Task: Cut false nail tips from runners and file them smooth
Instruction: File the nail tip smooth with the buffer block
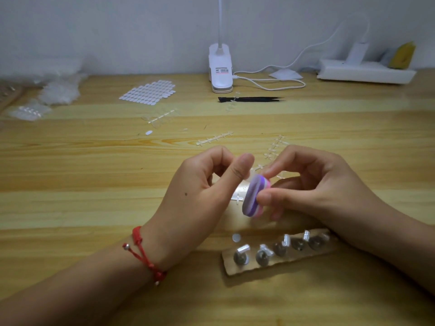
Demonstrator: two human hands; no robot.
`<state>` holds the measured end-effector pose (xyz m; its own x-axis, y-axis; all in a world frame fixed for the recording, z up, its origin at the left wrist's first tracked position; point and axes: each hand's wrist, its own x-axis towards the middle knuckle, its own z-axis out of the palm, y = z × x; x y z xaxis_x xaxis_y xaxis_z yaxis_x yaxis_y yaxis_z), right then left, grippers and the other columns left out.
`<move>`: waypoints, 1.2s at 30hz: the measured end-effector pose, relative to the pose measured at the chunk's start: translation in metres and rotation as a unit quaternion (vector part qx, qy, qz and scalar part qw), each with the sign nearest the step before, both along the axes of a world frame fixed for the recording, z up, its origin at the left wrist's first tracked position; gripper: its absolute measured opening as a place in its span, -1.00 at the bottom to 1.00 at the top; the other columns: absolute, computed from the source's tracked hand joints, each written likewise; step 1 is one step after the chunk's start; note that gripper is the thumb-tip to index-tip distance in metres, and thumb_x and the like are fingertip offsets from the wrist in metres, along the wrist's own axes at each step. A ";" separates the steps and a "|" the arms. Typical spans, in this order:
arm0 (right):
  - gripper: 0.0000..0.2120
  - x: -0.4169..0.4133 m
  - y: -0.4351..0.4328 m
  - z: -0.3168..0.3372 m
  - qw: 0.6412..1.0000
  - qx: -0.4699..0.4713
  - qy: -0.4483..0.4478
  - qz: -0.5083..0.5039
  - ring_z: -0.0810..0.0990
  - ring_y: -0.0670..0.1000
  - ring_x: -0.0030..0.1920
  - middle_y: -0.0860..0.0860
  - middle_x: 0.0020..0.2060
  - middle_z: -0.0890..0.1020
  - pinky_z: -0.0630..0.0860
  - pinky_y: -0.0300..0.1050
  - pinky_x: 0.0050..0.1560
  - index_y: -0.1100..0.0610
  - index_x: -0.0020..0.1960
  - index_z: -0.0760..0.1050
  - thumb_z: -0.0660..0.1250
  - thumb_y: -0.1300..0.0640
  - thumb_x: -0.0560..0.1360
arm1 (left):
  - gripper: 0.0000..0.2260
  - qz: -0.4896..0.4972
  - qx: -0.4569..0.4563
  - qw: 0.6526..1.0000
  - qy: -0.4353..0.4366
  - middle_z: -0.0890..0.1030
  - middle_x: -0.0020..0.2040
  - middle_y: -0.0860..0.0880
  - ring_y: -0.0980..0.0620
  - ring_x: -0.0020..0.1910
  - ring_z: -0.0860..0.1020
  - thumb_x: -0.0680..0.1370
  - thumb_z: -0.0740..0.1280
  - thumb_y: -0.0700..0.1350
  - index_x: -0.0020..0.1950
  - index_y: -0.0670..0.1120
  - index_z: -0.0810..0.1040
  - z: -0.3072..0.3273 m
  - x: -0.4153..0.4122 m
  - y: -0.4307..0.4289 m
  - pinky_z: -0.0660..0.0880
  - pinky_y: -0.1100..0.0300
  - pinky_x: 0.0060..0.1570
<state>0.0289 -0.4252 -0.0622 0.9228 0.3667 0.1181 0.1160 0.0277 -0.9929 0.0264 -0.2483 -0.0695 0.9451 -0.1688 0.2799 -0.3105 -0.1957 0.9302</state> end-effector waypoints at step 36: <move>-0.67 0.013 -0.007 -0.001 0.996 0.040 0.073 -0.019 0.39 -0.10 -0.38 -0.02 -0.33 0.52 0.28 -0.26 -0.40 0.11 -0.03 0.66 0.17 0.07 0.39 | -0.79 -0.027 0.057 0.996 -0.063 0.42 -0.46 0.23 0.28 -0.43 0.41 0.55 0.24 -0.03 -0.24 -0.08 0.50 0.002 -0.002 0.000 0.28 0.49 -0.35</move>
<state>0.0423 -0.4323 -0.0635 0.9454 0.3258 0.0082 -0.0278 0.1055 -0.9940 0.0245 -0.2487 -0.0679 0.8918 -0.2567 0.3727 -0.4373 -0.2772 0.8555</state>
